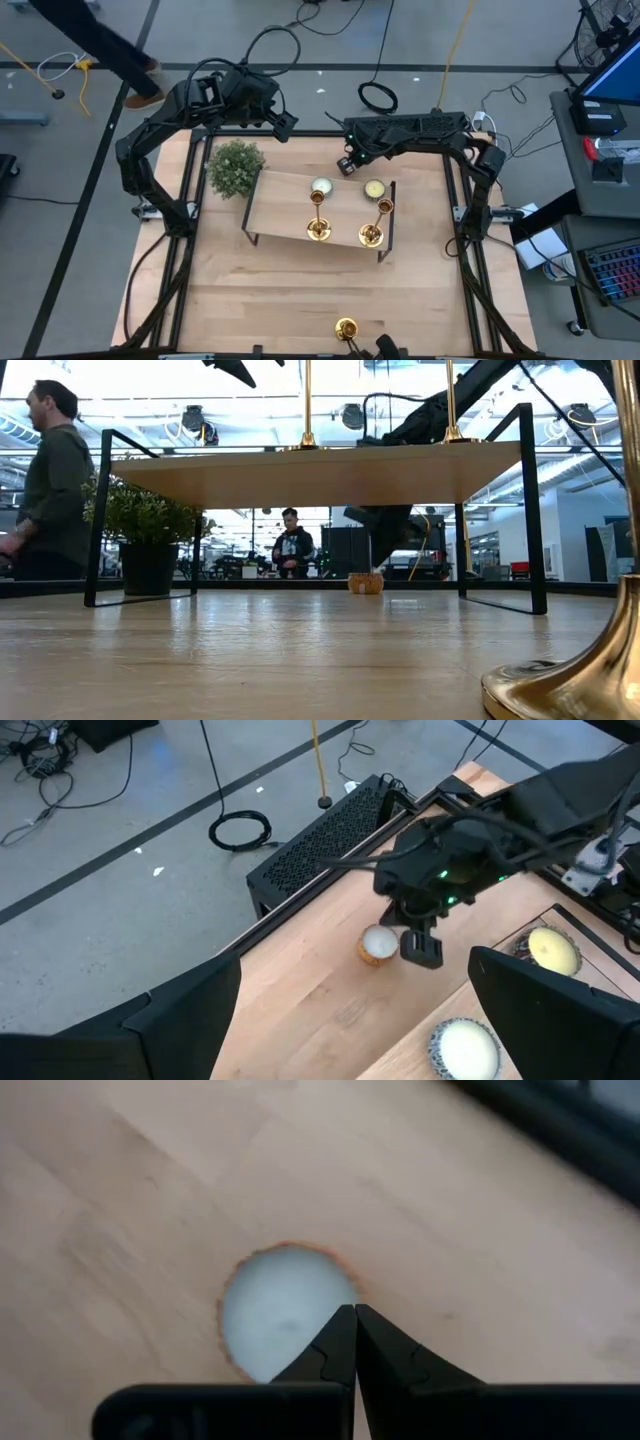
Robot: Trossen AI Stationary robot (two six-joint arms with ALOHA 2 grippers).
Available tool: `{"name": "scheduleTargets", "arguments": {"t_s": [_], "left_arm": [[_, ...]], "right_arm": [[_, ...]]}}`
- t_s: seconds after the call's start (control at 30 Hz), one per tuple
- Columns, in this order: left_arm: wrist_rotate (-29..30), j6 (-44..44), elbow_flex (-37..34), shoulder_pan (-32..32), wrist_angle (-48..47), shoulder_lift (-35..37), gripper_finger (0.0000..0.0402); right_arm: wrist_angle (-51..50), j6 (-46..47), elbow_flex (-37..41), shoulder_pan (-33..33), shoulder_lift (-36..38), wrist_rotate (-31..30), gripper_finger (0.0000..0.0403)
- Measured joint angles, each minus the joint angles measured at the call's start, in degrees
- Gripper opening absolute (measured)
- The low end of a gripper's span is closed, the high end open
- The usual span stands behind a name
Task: Pick & Place candle stick holders
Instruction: Put the scented candle on the shelf
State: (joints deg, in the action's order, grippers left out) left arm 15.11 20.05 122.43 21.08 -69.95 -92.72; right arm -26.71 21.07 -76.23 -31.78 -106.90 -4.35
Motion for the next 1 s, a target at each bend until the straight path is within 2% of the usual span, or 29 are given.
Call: {"name": "scheduleTargets", "arguments": {"t_s": [0.23,0.4,0.57,1.0], "left_arm": [[-0.1,0.0,0.0,0.0,0.0,0.0,0.0397],[-0.1,0.0,0.0,-0.1,0.0,0.0,0.0397],[-0.1,0.0,0.0,-0.6,0.2,0.0,0.0397],[0.0,0.0,0.0,-0.6,0.5,0.0,0.0397]], "right_arm": [[0.2,-0.7,0.0,-1.7,2.6,-1.4,0.0000],[1.6,0.6,0.0,-2.3,2.4,7.2,0.0000],[2.2,0.8,0.1,-1.4,1.6,8.0,0.0000],[7.4,2.1,-0.1,-0.9,0.6,15.1,0.0000]]}}
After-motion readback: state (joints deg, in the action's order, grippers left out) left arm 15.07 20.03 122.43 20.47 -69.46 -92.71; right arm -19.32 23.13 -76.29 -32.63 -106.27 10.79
